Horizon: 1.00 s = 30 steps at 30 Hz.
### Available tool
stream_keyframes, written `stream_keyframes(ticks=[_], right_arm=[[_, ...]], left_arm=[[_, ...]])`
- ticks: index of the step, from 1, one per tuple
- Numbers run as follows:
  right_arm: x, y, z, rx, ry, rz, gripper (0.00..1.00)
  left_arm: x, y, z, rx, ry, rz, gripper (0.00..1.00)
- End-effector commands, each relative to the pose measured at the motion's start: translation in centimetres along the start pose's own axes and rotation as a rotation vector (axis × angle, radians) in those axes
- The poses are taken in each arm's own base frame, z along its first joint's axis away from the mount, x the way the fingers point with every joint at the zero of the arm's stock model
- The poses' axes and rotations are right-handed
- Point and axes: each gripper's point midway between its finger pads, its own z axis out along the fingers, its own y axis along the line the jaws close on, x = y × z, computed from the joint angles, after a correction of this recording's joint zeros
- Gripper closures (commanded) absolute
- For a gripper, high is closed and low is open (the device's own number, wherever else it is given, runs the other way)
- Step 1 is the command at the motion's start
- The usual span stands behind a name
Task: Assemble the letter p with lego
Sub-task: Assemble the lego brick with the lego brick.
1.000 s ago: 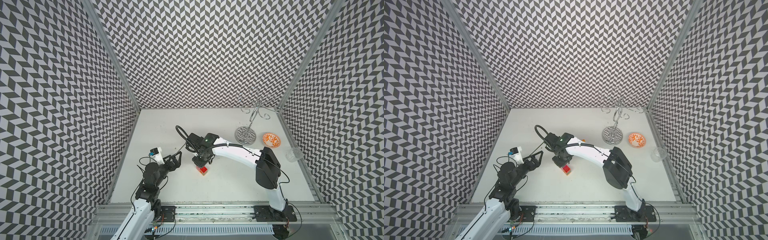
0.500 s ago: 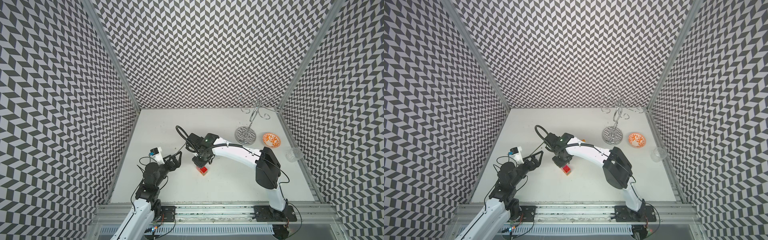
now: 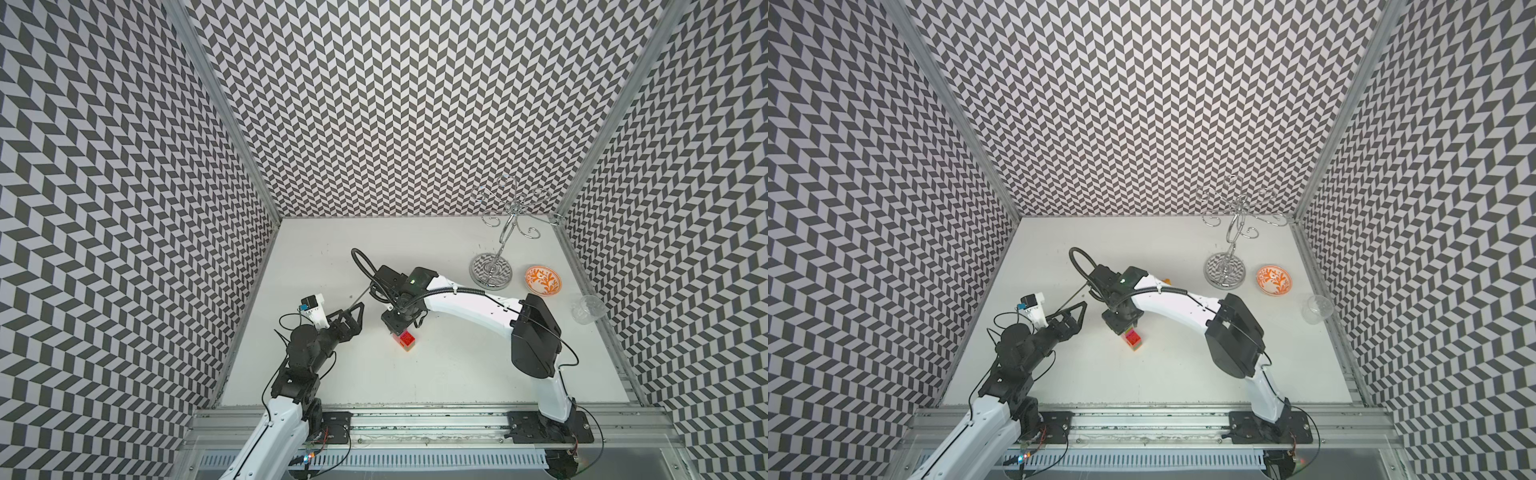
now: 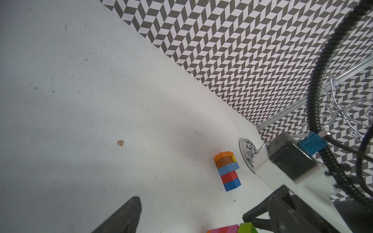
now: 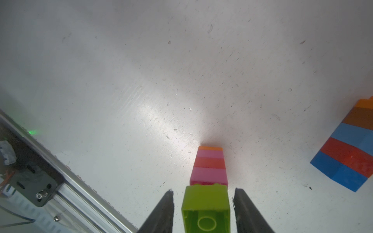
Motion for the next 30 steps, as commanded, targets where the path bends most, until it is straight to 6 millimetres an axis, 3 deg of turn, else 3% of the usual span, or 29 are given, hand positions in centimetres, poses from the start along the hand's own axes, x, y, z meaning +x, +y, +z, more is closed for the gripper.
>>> stream_keyframes(ticks=[1, 15, 30], right_arm=[[-0.5, 0.0, -1.4, -0.002, -0.054, 0.012, 0.50], [-0.4, 0.3, -3.1, -0.001, -0.131, 0.013, 0.42], [0.4, 0.3, -1.9, -0.002, -0.099, 0.014, 0.55]], left_arm=[[0.0, -0.1, 0.0, 0.014, -0.006, 0.010, 0.00], [0.1, 0.0, 0.0, 0.015, -0.003, 0.010, 0.00], [0.0, -0.2, 0.0, 0.021, -0.003, 0.010, 0.00]])
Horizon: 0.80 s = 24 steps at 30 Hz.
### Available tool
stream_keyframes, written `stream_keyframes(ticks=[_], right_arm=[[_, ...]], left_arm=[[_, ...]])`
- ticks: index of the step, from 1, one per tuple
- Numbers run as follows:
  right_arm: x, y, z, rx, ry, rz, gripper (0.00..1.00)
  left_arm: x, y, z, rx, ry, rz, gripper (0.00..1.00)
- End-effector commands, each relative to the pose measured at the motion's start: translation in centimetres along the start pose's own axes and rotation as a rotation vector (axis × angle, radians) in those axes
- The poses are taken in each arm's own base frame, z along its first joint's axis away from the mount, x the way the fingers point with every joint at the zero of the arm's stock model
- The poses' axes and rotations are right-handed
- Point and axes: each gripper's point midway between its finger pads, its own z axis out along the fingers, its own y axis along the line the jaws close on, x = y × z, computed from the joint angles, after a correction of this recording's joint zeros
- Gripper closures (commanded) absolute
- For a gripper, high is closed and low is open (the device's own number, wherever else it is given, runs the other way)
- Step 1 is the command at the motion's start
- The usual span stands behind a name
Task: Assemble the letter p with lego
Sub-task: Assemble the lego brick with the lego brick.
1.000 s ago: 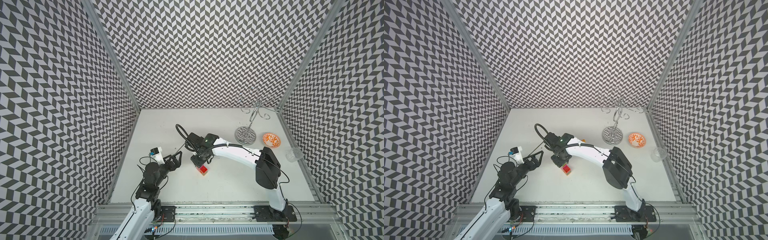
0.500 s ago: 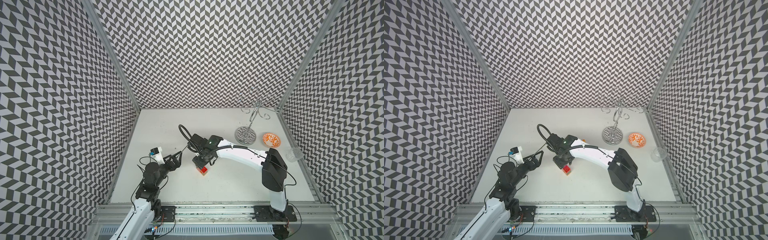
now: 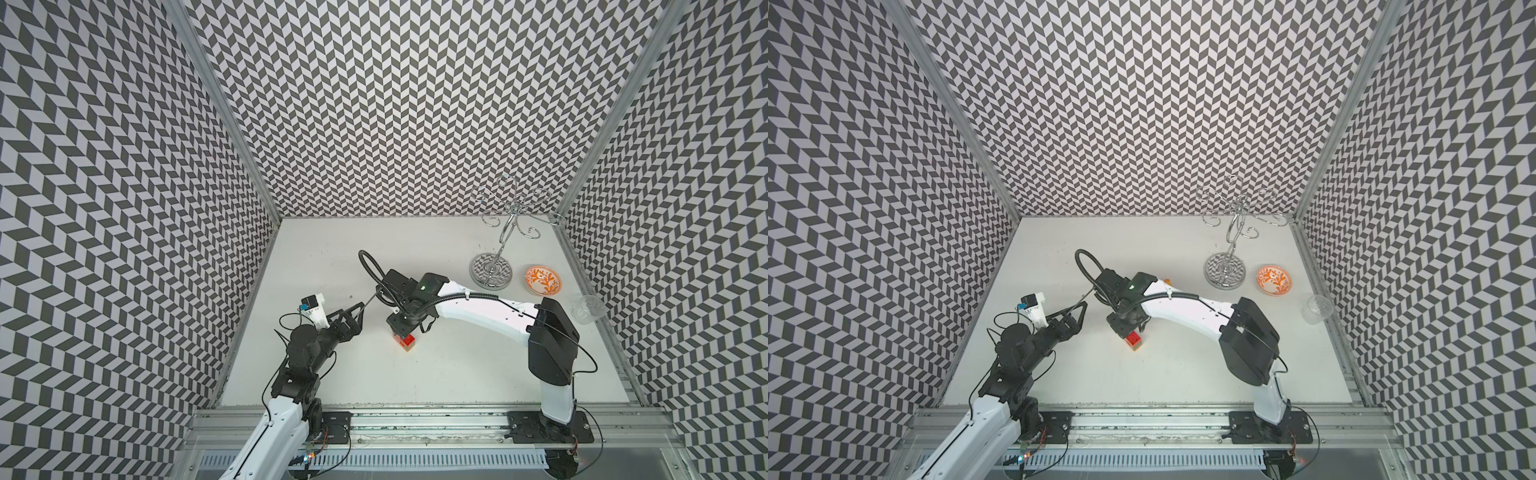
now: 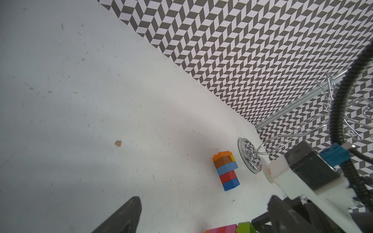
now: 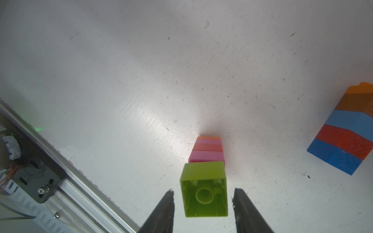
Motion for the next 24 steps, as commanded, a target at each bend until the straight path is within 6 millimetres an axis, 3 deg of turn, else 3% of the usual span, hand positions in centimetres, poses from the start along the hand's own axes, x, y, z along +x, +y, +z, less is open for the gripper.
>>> stream_keyframes(ticks=[1, 9, 24], right_arm=[[-0.75, 0.35, -0.51, -0.005, -0.039, 0.000, 0.57], [-0.47, 0.31, -0.09, 0.000, -0.023, -0.003, 0.62], [-0.46, 0.32, 0.45, 0.003, -0.011, -0.006, 0.59]], left_arm=[[-0.04, -0.08, -0.03, 0.012, -0.006, 0.009, 0.00], [-0.05, -0.08, -0.03, 0.013, -0.006, 0.009, 0.00], [-0.02, -0.09, -0.02, 0.013, -0.004, 0.008, 0.00]])
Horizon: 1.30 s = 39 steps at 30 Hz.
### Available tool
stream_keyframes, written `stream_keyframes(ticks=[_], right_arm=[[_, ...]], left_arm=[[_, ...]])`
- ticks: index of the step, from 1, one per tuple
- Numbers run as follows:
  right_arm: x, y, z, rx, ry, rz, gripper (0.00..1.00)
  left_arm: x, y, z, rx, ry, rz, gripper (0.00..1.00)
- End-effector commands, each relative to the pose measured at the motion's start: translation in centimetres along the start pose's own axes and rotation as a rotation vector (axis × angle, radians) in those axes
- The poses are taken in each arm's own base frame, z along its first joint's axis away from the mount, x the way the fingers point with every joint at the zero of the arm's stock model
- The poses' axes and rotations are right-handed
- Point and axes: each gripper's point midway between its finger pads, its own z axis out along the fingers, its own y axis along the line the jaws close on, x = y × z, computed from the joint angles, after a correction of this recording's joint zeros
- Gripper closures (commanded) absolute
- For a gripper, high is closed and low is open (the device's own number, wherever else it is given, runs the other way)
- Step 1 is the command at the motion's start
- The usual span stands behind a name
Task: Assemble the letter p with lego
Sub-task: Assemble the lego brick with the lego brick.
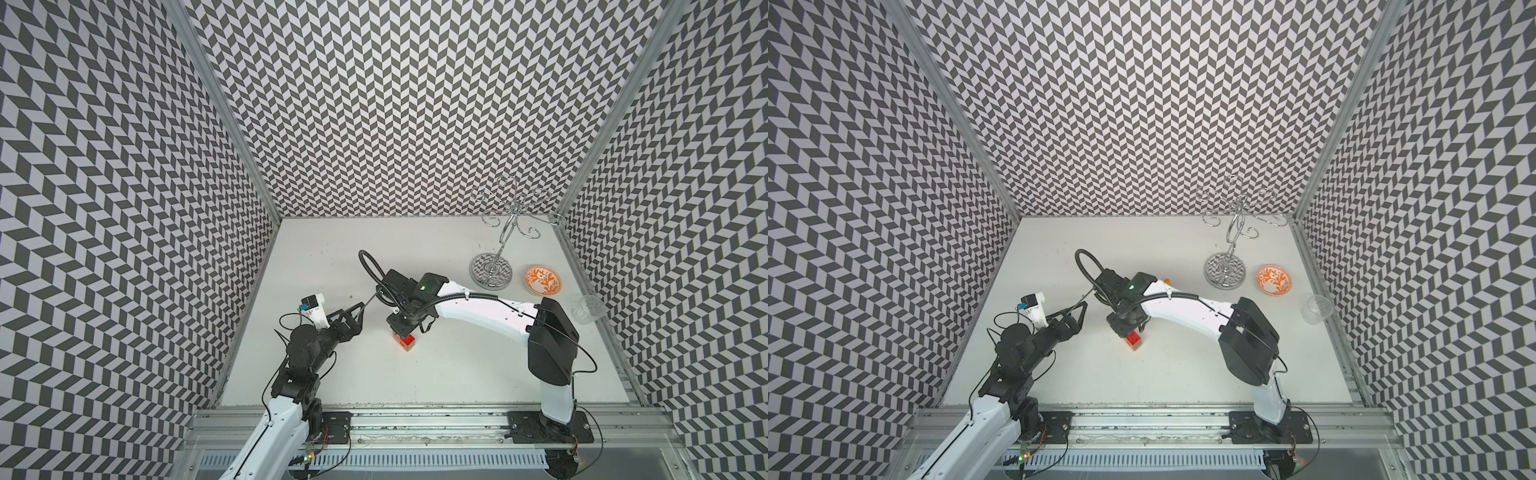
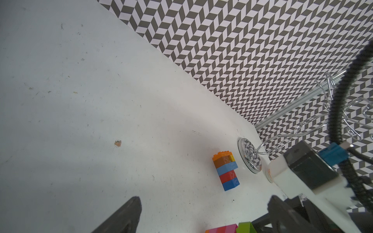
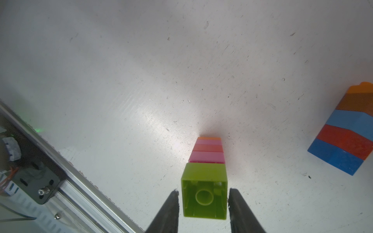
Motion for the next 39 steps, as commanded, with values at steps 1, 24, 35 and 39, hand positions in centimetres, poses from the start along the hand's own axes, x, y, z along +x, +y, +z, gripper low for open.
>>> stream_keyframes(ticks=[1, 24, 35, 39], right_arm=[[-0.4, 0.3, 0.4, 0.002, -0.011, -0.012, 0.58], [-0.2, 0.5, 0.8, -0.008, 0.022, -0.016, 0.92], [1.7, 0.1, 2.3, 0.023, 0.112, -0.033, 1.00], [1.7, 0.2, 2.0, 0.019, 0.107, -0.039, 1.00]], left_arm=[[0.0, -0.1, 0.0, 0.013, -0.005, 0.009, 0.00], [0.1, -0.1, 0.0, 0.014, 0.000, 0.006, 0.00], [0.0, -0.1, 0.0, 0.016, -0.003, 0.007, 0.00], [0.0, -0.2, 0.0, 0.017, -0.002, 0.007, 0.00]])
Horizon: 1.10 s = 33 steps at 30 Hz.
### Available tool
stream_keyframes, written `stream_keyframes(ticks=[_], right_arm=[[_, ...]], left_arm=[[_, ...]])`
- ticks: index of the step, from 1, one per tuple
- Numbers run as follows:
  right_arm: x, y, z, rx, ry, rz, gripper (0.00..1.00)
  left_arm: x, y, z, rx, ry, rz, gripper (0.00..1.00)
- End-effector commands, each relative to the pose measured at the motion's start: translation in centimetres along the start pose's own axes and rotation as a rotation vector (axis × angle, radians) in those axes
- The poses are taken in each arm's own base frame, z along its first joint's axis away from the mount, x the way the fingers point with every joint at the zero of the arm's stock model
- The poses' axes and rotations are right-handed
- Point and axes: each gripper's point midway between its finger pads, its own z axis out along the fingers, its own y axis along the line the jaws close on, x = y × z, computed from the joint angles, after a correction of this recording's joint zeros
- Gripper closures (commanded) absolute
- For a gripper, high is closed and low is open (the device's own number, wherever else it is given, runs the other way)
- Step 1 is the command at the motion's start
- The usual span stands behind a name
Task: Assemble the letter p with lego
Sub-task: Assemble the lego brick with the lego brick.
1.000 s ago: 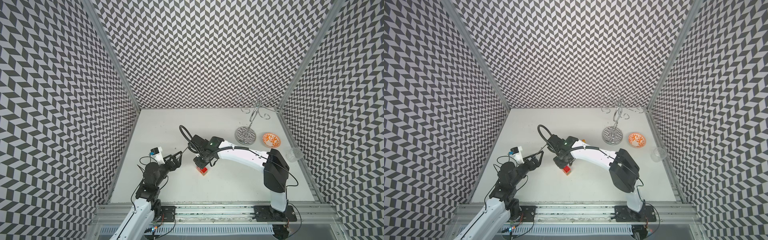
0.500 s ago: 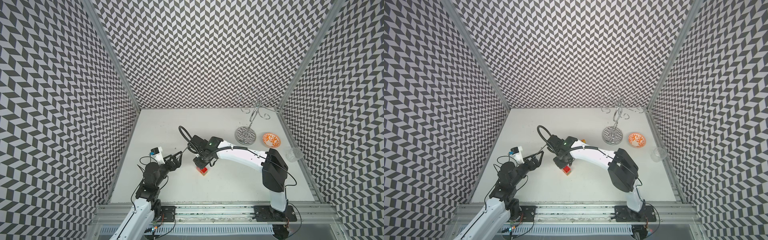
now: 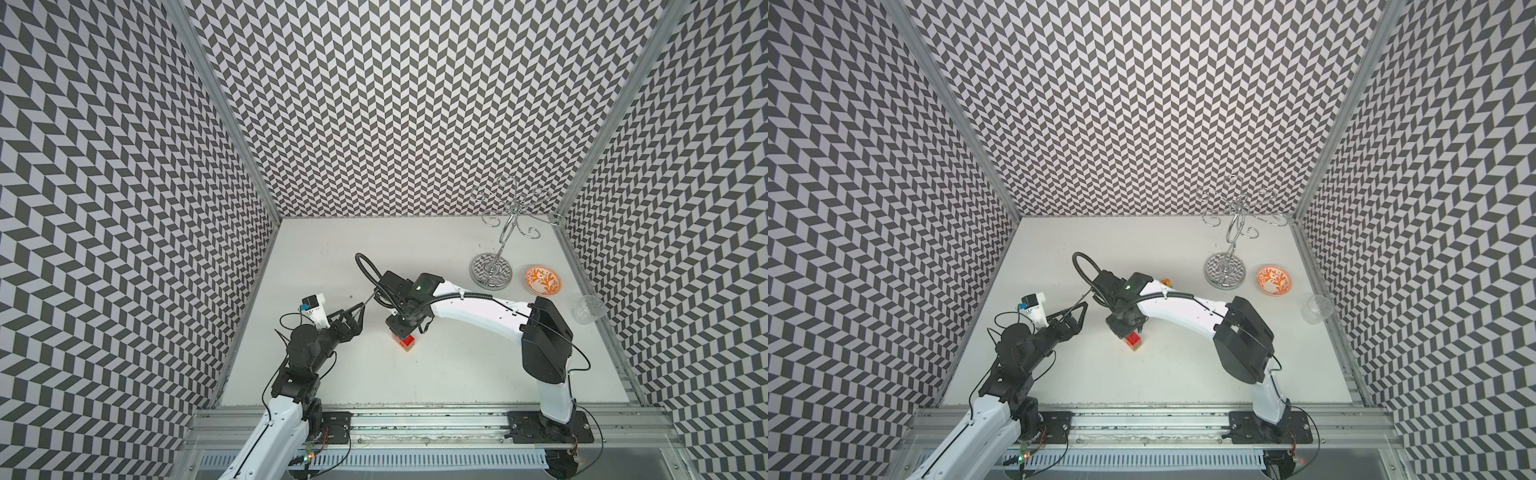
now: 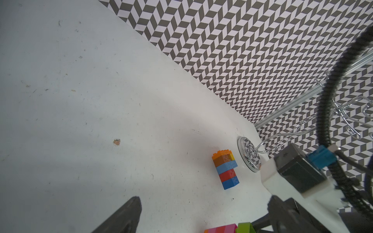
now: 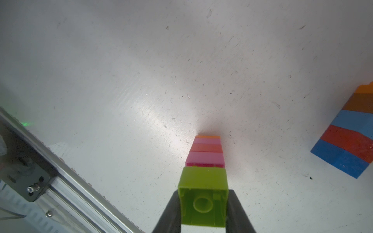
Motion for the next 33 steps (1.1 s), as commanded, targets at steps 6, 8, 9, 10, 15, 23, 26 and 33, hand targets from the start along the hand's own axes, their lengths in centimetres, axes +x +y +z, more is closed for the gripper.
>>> stream_keyframes(ticks=[6, 8, 9, 10, 15, 23, 26, 33], right_arm=[[1.7, -0.1, 1.9, 0.020, 0.087, -0.035, 1.00], [2.0, -0.2, 2.4, 0.022, 0.103, -0.037, 1.00], [2.1, -0.2, 2.6, 0.024, 0.110, -0.035, 1.00], [2.3, -0.3, 2.9, 0.028, 0.119, -0.034, 1.00], [3.1, -0.9, 4.3, 0.059, 0.169, -0.023, 1.00], [5.1, -1.9, 6.4, 0.109, 0.255, -0.022, 1.00], [6.5, -2.4, 7.8, 0.133, 0.307, -0.026, 1.00], [10.0, -4.0, 10.0, 0.195, 0.433, -0.040, 1.00]], left_arm=[[-0.1, -0.1, 0.0, 0.014, -0.010, 0.008, 0.00], [-0.1, -0.1, 0.0, 0.014, -0.010, 0.009, 0.00], [-0.1, -0.1, 0.0, 0.013, -0.010, 0.008, 0.00], [-0.1, -0.1, 0.0, 0.014, -0.010, 0.008, 0.00], [-0.1, -0.1, 0.0, 0.013, -0.009, 0.008, 0.00], [-0.1, -0.1, 0.0, 0.013, -0.009, 0.008, 0.00], [-0.1, -0.1, -0.1, 0.013, -0.009, 0.008, 0.00], [-0.1, -0.1, -0.1, 0.013, -0.009, 0.008, 0.00]])
